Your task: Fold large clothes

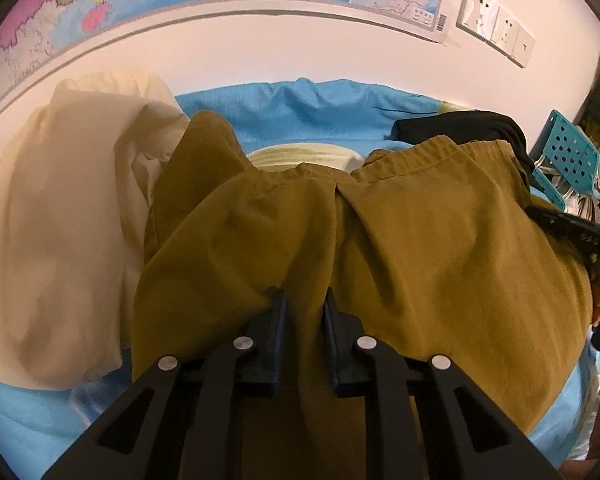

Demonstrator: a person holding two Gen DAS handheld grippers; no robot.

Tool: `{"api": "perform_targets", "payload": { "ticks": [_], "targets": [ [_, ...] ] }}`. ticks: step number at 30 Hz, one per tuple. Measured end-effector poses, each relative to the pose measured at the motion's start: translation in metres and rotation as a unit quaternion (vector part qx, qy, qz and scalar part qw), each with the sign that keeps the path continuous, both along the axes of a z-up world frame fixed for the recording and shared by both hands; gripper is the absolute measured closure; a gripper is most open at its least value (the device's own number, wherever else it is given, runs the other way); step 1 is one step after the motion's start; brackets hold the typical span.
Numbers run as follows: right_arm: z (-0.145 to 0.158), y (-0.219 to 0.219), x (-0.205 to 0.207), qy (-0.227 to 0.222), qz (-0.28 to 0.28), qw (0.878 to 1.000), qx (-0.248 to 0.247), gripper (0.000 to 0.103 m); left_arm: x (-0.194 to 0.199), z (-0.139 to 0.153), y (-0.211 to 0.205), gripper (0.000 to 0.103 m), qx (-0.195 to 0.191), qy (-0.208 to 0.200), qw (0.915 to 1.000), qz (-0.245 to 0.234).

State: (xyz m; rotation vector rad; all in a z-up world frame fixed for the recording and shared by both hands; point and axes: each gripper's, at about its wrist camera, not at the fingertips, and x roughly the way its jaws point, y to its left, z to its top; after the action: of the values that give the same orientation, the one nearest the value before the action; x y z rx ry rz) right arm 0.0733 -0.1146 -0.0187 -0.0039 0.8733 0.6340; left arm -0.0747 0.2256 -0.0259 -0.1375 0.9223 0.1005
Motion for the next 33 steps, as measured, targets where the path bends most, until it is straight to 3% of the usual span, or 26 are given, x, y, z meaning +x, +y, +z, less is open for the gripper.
{"api": "perform_targets", "payload": {
  "ticks": [3,7,14,16,21,25,28,30,33],
  "targets": [
    [0.015,-0.013,-0.017,-0.013,0.004,0.999,0.034,0.059,-0.007,0.006,-0.007,0.073,0.010,-0.007,0.9999,-0.004],
    [0.031,-0.016,-0.042,-0.028,0.024,0.998,0.050,0.046,-0.018,0.012,-0.015,0.065,0.028,-0.015,0.9995,-0.007],
    [0.020,0.009,-0.065,-0.019,0.076,0.996,0.032,0.046,-0.025,0.007,-0.013,0.065,0.019,-0.010,0.9998,0.003],
    [0.007,0.017,-0.059,-0.008,0.071,0.997,0.016,0.053,-0.025,0.005,-0.012,0.065,0.013,-0.010,0.9999,0.005],
    [-0.004,0.022,-0.049,0.017,0.056,0.998,0.026,0.056,-0.025,0.004,-0.005,0.065,-0.006,-0.007,0.9999,0.010],
    [0.008,0.010,-0.061,0.009,0.053,0.998,0.040,0.045,-0.050,0.017,-0.003,0.057,-0.011,-0.039,0.9992,0.001],
    [0.019,-0.006,-0.074,-0.003,0.054,0.997,0.055,0.043,-0.076,0.027,0.005,0.055,-0.010,-0.064,0.9979,0.006],
    [0.025,-0.015,-0.079,-0.013,0.048,0.997,0.057,0.041,-0.084,0.030,0.011,0.055,0.001,-0.069,0.9975,0.017],
    [0.031,-0.030,-0.083,-0.012,0.037,0.996,0.077,0.032,-0.083,0.022,0.023,0.055,-0.013,-0.053,0.9982,0.025]
  ]
}}
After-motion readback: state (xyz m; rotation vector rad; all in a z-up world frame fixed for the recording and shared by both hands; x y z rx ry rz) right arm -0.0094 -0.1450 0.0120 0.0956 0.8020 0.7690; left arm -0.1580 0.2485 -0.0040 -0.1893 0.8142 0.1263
